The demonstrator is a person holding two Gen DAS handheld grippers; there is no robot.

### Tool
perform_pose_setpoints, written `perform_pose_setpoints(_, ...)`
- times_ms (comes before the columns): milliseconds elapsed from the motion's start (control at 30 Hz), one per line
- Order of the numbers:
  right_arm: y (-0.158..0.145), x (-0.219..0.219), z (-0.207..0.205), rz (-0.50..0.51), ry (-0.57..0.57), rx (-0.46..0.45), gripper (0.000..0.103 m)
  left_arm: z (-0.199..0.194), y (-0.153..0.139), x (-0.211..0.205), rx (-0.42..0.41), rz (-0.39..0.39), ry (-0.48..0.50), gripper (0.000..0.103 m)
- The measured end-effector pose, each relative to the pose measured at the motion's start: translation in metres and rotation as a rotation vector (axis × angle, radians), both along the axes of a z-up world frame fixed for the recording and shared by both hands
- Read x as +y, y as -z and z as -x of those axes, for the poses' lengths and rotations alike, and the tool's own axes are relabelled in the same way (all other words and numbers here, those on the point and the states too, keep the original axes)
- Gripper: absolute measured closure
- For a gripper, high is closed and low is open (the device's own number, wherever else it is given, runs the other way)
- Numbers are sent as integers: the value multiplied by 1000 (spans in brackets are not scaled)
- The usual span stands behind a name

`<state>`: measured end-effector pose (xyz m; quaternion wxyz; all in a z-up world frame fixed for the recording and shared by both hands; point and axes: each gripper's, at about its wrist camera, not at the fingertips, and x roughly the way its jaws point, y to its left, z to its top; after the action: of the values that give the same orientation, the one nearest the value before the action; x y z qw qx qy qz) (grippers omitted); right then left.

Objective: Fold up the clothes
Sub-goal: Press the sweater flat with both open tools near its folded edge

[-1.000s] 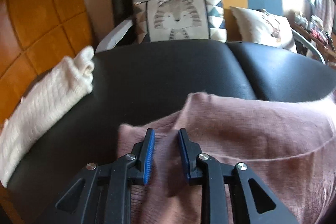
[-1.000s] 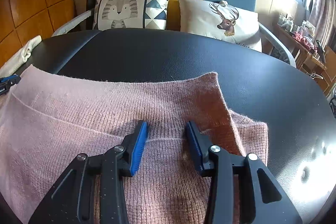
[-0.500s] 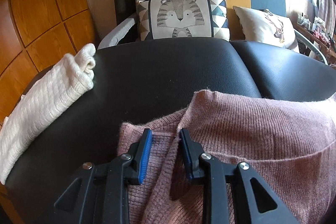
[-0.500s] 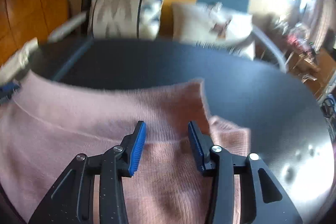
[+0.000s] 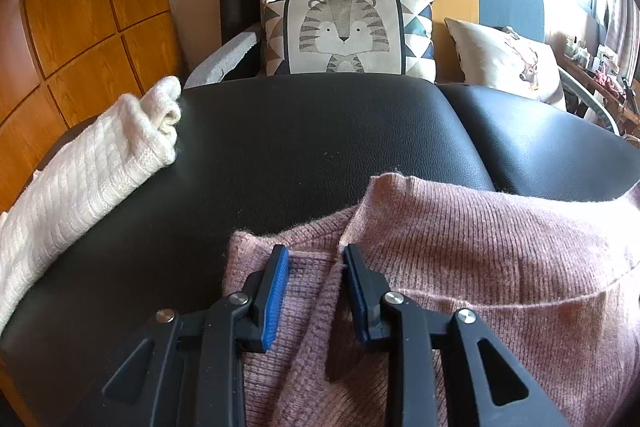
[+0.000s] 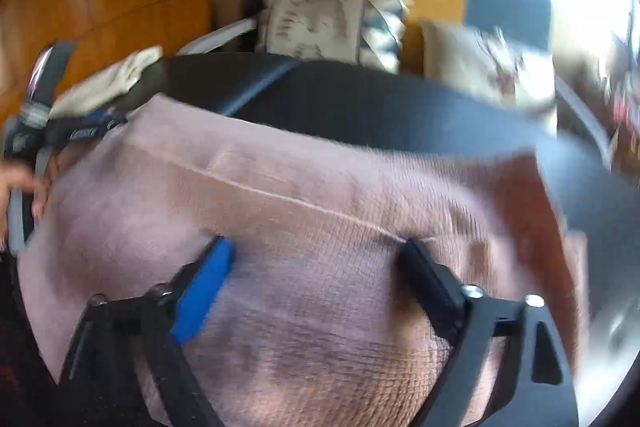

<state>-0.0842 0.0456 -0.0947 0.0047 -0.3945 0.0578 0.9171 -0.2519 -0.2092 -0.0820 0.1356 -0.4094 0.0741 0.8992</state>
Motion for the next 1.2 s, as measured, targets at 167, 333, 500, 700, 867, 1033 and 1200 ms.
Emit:
perform_pose_setpoints(167, -4, -13, -1, -101, 11, 19, 13, -1, -22, -47, -18, -187, -65, 75)
perform_pose_setpoints(333, -3, -9, 0, -60, 8, 13, 12, -42, -49, -58, 89, -226, -29, 77)
perform_pose_setpoints(500, -21, -1, -8, 13, 11, 20, 12, -70, -49, 0, 86, -129, 164, 76)
perform_pose_setpoints(700, -48, -4, -35, 46, 36, 115, 13, -75, -13, 29, 50, 34, 219, 75)
perform_pose_setpoints(867, -29, -2, -38, 84, 53, 51, 13, -69, -10, 9, 54, -14, 159, 72)
perform_pose_setpoints(1033, -15, -1, -44, 61, 75, 29, 44, -68, -8, 5, 49, -36, 163, 72)
perform_pose_setpoints(1200, -24, 38, -49, 97, 142, 61, 48, -69, -6, 4, 57, -42, 163, 71)
